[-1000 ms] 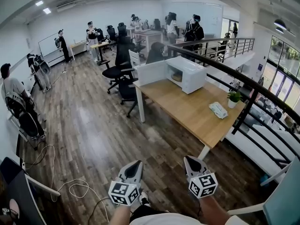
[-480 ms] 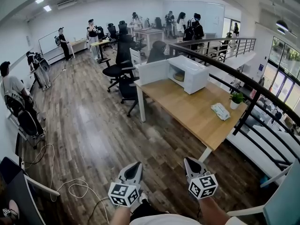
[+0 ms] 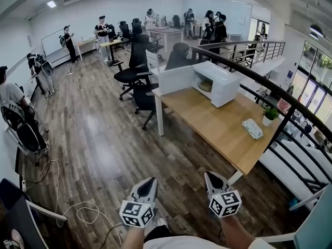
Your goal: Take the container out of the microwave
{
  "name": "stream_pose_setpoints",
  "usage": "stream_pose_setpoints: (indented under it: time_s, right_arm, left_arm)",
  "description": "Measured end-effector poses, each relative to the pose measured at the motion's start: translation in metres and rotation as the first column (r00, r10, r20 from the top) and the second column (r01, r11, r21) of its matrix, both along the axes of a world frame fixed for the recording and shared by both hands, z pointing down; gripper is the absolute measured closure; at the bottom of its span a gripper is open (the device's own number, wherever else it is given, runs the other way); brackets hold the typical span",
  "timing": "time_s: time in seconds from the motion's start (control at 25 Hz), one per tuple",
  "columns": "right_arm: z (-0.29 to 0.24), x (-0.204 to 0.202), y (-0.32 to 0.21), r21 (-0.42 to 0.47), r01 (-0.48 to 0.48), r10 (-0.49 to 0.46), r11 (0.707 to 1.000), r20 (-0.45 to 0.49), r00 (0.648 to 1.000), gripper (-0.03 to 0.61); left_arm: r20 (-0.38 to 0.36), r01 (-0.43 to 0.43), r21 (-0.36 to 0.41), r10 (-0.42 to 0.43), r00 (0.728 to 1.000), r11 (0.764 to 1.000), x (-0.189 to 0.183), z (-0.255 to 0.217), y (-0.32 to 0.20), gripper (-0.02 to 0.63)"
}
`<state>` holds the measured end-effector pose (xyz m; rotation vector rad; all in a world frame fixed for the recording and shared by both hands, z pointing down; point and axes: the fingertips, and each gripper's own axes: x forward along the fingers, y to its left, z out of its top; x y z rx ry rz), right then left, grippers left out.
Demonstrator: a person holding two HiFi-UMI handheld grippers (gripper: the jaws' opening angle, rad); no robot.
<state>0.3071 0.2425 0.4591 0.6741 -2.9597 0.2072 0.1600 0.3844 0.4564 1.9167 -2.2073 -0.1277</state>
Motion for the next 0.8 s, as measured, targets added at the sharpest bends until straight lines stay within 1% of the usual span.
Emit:
stream_pose_setpoints:
  time_s: [0.2,0.36,0.52,0.8]
  right_arm:
    - [-0.007,-0.062,-0.014,0.020,-0.004,0.004,1.000,-0.011,1.000,0.555]
    - [-0.008,-0.097,-0.024,0.032,-0.028,0.029,0.999,-0.010,1.000,0.555]
    - [0.002,-0.126,-0.031,0.028,-0.023,0.024,0.999,-0.048,0.999,0.555]
    - [0.015,-0.172,-0.052,0.007,-0.004,0.005,1.000,-0.081,0.997,0.555]
  left_arm:
    - [-0.010,-0.010,0.002,0.010,1.000,1.000,-0.062,-0.003,-0.016,0.577]
    - [0.005,-0.036,-0.005,0.036,0.999,0.999,-0.100,0.000,-0.028,0.577]
    - [0.001,-0.048,-0.009,0.048,0.999,0.999,-0.127,0.003,-0.036,0.577]
    - [-0.055,-0.024,-0.024,0.023,0.998,0.999,-0.170,0.020,-0.051,0.577]
